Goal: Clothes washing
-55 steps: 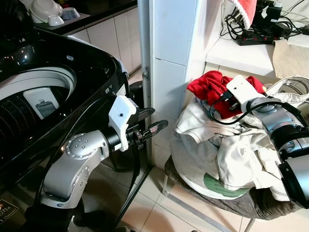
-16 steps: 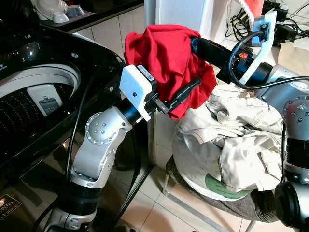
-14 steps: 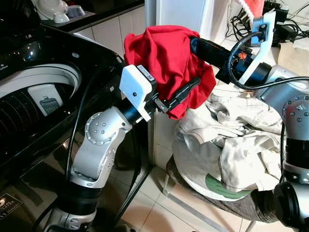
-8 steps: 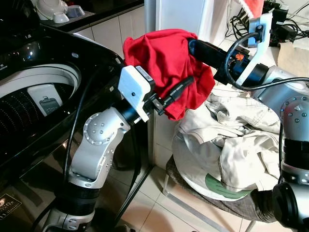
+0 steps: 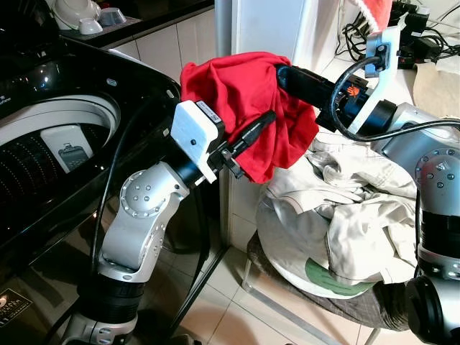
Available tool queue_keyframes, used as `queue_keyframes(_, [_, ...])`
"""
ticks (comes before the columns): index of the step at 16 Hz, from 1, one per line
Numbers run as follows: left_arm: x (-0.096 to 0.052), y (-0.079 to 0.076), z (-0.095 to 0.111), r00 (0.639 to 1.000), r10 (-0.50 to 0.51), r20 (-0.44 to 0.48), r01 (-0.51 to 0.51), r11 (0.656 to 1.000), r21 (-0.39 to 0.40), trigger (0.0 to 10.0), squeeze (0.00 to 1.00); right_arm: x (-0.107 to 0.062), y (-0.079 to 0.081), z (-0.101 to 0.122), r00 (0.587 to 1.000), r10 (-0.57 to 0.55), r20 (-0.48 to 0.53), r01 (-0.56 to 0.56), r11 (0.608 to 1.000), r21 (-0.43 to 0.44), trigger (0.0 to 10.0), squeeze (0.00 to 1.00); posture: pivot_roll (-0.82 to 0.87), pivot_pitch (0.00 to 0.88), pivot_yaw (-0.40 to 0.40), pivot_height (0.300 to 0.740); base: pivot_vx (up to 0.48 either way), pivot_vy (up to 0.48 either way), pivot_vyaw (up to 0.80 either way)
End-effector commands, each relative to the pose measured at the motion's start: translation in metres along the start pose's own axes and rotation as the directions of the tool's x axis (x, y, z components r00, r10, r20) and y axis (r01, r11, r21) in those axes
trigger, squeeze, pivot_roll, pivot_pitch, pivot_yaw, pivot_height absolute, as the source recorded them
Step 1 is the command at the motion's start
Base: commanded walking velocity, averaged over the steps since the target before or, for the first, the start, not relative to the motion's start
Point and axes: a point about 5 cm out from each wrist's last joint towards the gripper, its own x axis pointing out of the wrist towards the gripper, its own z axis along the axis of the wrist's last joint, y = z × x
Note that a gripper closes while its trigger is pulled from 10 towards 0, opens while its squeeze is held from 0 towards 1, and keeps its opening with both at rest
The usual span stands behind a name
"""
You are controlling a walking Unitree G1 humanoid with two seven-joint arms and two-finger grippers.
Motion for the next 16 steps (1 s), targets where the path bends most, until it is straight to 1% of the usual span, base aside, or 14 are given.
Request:
queue_keyframes(1, [-0.001,0.004,0.0,1.0,0.008,-0.003,-0.008,1.0,0.017,0.0,0.0,0.001,0.006,0.002,1.0,0.016,0.005,-0.016,1.0,-0.012,0.0,0.0,-0.06,0.0,0.022,0.74,0.0,0.0,0.0])
queue_keyframes(5, [-0.002,0.011,0.001,0.999,0.046,-0.006,-0.046,0.998,0.043,0.0,0.0,0.001,0.007,0.001,1.0,0.022,0.002,-0.022,1.0,-0.01,0.0,0.0,-0.06,0.0,0.022,0.74,0.0,0.0,0.0])
queue_keyframes(7, [-0.003,0.02,-0.001,0.995,0.093,-0.029,-0.091,0.993,0.071,0.0,0.0,0.001,0.007,0.001,1.0,0.022,-0.001,-0.022,1.0,-0.008,0.0,0.0,-0.06,0.0,0.02,0.74,0.0,0.0,0.0])
queue_keyframes(8, [-0.004,0.029,-0.003,0.988,0.146,-0.046,-0.141,0.985,0.096,0.0,0.0,0.001,0.006,0.001,1.0,0.012,0.0,-0.012,1.0,-0.009,1.1,0.28,-0.06,0.0,0.019,0.74,0.0,0.0,0.0])
queue_keyframes(9, [-0.004,0.034,-0.003,0.984,0.173,-0.051,-0.167,0.98,0.109,0.0,0.0,0.002,0.004,0.001,1.0,-0.003,-0.001,0.003,1.0,-0.003,8.5,1.0,-0.06,0.0,0.019,0.74,0.0,0.0,0.0])
queue_keyframes(10, [-0.005,0.047,-0.003,0.969,0.24,-0.062,-0.229,0.963,0.14,0.0,0.0,0.002,0.002,0.002,1.0,-0.01,-0.001,0.01,1.0,0.011,10.0,1.0,-0.06,0.0,0.019,0.74,0.0,0.0,0.0])
queue_keyframes(11, [-0.007,0.066,-0.003,0.945,0.32,-0.071,-0.3,0.932,0.203,0.0,0.0,0.002,0.003,0.002,1.0,0.0,0.003,0.0,1.0,0.017,10.0,1.0,-0.06,0.0,0.018,0.74,0.0,0.0,0.0])
queue_keyframes(12, [-0.009,0.089,0.002,0.916,0.396,-0.061,-0.367,0.89,0.27,0.0,0.0,0.003,0.004,0.003,1.0,0.01,0.0,-0.01,1.0,0.002,10.0,1.0,-0.06,0.0,0.019,0.74,0.0,0.0,0.0])
queue_keyframes(13, [-0.012,0.118,0.015,0.875,0.483,-0.026,-0.443,0.822,0.358,0.0,0.0,0.003,0.005,0.003,1.0,0.001,-0.007,-0.001,1.0,-0.022,10.0,1.0,-0.06,0.0,0.019,0.74,0.0,0.0,0.0])
queue_keyframes(14, [-0.015,0.155,0.039,0.814,0.579,0.046,-0.531,0.709,0.465,0.0,0.0,0.004,0.006,0.003,1.0,-0.001,-0.011,0.0,0.999,-0.042,10.0,0.47,-0.06,0.0,0.024,0.74,0.0,0.0,0.0])
queue_keyframes(15, [-0.017,0.169,0.052,0.786,0.613,0.084,-0.564,0.655,0.504,0.0,0.0,0.005,0.007,0.002,1.0,0.002,-0.01,-0.002,0.999,-0.046,10.0,0.0,-0.06,0.0,0.028,0.74,0.0,0.0,0.0])
queue_keyframes(16, [-0.02,0.187,0.071,0.744,0.651,0.147,-0.608,0.57,0.552,0.0,0.0,0.005,0.009,0.002,1.0,0.009,-0.008,-0.009,0.999,-0.051,10.0,0.0,-0.06,0.0,0.03,0.74,0.0,0.0,0.0])
